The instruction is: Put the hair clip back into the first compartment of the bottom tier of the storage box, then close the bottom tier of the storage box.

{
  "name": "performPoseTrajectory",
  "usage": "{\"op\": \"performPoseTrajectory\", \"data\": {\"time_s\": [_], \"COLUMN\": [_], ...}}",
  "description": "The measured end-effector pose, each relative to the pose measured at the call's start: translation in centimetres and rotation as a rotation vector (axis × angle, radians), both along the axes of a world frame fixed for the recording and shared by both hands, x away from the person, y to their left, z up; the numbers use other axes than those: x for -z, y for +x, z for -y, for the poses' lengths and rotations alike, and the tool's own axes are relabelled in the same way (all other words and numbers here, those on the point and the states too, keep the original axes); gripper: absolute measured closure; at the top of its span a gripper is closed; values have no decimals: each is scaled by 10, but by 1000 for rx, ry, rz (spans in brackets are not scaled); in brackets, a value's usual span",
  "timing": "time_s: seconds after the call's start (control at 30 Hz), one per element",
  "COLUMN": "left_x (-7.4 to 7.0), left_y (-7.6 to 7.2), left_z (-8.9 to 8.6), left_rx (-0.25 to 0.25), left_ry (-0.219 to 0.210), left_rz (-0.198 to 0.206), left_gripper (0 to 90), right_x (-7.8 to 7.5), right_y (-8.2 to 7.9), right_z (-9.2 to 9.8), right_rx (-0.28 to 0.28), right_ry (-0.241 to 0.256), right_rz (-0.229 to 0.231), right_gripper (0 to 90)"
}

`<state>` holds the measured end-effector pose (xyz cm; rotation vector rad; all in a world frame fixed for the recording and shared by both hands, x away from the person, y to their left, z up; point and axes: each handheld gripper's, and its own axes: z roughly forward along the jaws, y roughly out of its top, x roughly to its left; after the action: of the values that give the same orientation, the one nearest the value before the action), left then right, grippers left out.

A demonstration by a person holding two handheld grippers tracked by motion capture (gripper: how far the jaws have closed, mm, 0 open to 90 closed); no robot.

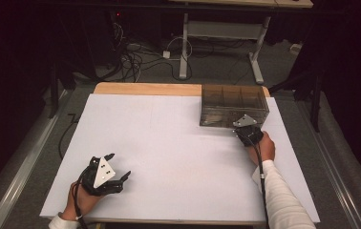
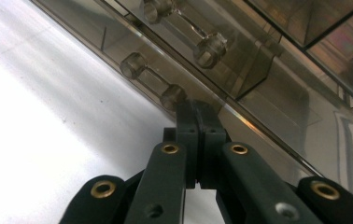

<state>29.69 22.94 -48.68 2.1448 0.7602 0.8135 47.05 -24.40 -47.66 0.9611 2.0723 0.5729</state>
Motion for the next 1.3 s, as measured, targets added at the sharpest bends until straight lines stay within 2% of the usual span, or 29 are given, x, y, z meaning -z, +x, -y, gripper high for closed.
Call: {"op": "performPoseTrajectory", "data": {"time_s": [0.3,0.43,0.57,0.73,0.8,0.93,1.07,1.3], "left_x": [0,-2,0,-3,-3,-2,-2,-2], "left_y": [-2,-2,-1,-1,0,-1,-2,-1], "left_z": [0,0,1,0,1,4,4,6], "left_rx": [-2,-2,0,-6,1,11,9,14], "left_ry": [2,-2,5,-8,0,15,12,17], "left_rz": [4,9,3,13,16,11,17,13], "left_gripper": [182,182,182,182,182,182,182,182], "right_x": [3,2,2,1,0,-4,-7,-12], "right_y": [1,0,0,0,-1,-4,-6,-10], "right_z": [0,1,1,1,1,3,5,6], "right_rx": [-3,3,2,4,4,0,4,-1], "right_ry": [-25,-9,-10,-9,-7,28,58,82], "right_rz": [-11,-12,-12,-10,-7,-4,-1,10], "right_gripper": [900,890,889,888,875,871,870,852]}}
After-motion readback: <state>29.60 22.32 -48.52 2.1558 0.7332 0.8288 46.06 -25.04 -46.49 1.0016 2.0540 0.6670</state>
